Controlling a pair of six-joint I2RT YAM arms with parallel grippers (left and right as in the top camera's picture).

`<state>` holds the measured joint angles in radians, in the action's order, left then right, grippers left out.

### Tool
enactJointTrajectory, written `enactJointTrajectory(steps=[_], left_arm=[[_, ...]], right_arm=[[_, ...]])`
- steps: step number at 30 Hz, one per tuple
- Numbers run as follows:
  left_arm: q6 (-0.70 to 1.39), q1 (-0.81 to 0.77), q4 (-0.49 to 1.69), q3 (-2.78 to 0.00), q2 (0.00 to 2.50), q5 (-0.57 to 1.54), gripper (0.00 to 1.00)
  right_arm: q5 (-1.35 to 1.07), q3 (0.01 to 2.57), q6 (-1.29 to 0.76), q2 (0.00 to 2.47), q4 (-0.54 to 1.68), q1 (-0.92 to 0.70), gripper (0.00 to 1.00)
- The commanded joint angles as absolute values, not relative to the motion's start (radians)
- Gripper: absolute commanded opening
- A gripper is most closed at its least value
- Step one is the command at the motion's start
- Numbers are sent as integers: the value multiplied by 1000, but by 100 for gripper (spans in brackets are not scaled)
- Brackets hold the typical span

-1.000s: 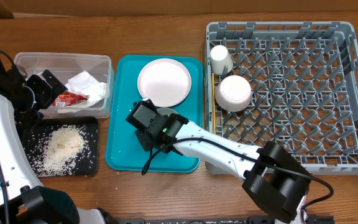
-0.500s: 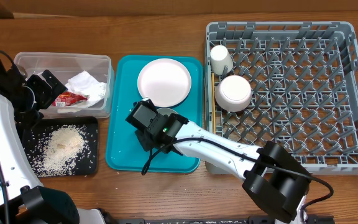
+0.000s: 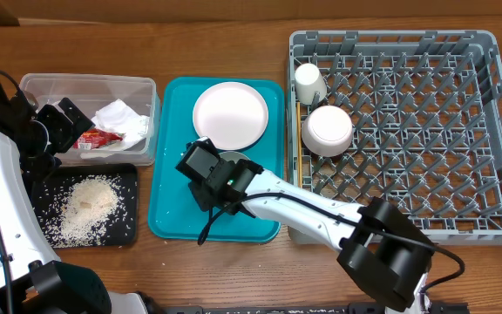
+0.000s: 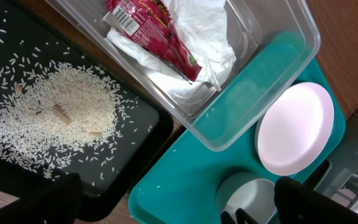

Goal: Sort waste into correct bins and load items into the dishwasher
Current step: 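Lower the right gripper onto the grey bowl rim and grasp it, then lift the grey bowl and lower it into the front of the rack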

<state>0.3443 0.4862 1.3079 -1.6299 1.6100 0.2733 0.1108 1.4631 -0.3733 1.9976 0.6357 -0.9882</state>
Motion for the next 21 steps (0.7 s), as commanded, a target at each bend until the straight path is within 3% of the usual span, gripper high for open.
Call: enactJointTrajectory(steps=[1,5,6,8,21], left_arm=[[355,490,1304,-1650,1602,270,100],[355,490,1304,-1650,1602,270,100],[355,490,1304,-1650,1602,270,100],[355,490,1304,-1650,1602,270,100],[355,490,1304,-1650,1602,270,100]], right_arm=[[111,1459,-379,2037,634,-987,31],[55,1459,-379,2069,637,-987,29],[47,1459,-379,2071,640,-987,15],[48,1462,-379,2065,642,-987,4],[-83,1563,-394,1681,838,-964,4]])
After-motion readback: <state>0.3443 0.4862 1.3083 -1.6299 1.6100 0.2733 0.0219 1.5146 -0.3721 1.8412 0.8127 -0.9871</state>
